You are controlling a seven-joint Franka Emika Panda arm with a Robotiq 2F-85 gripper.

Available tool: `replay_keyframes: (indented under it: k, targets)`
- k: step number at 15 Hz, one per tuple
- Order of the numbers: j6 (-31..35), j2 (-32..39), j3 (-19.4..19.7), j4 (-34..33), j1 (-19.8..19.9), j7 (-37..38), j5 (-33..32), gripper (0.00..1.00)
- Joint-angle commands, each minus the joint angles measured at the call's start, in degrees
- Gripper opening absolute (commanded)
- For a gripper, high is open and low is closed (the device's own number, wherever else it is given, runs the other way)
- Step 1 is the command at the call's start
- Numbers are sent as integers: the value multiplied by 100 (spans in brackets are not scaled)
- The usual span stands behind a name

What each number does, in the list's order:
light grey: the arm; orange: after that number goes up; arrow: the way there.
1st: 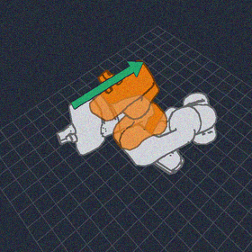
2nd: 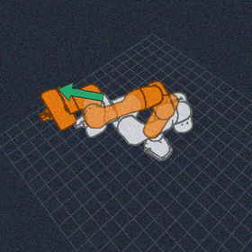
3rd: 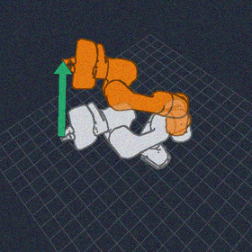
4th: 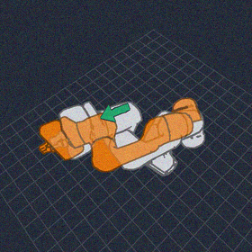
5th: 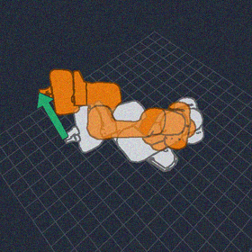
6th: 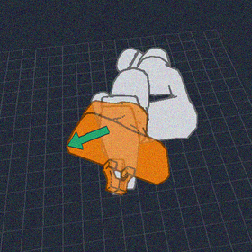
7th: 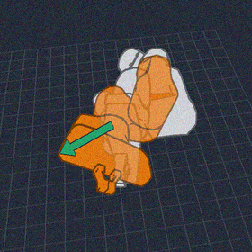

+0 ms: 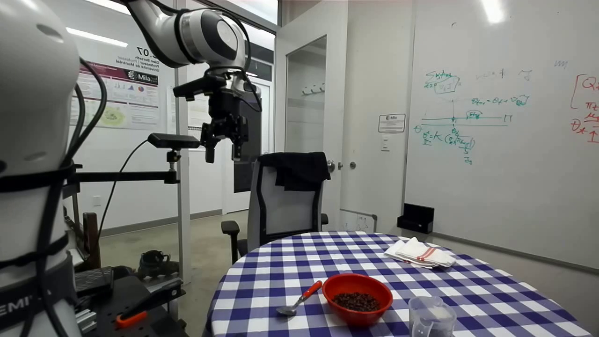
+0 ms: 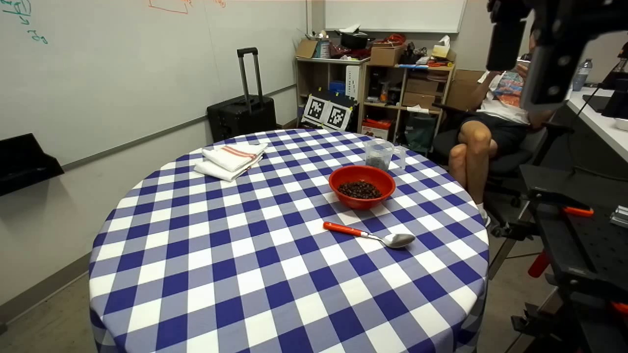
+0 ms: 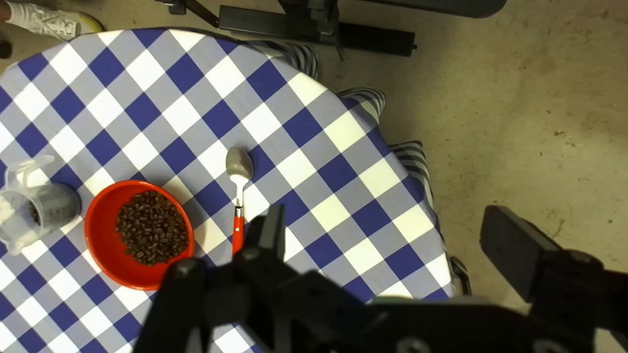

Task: Put a spoonful of the things in the red bowl into the jug

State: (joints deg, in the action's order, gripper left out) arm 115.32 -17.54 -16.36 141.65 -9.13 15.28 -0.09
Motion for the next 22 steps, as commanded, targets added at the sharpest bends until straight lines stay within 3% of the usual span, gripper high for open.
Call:
replay_keyframes:
  k: [1,6,15,22]
  targets:
    - [112,407,218,-230,132,-52,-293,100]
    - [577,916,574,-422,327,-86,-310,100]
    - [1743,2195,974,-769,501,-20,-940,100]
    - [2341,3292,1439,-1278,548,-193,-934,100]
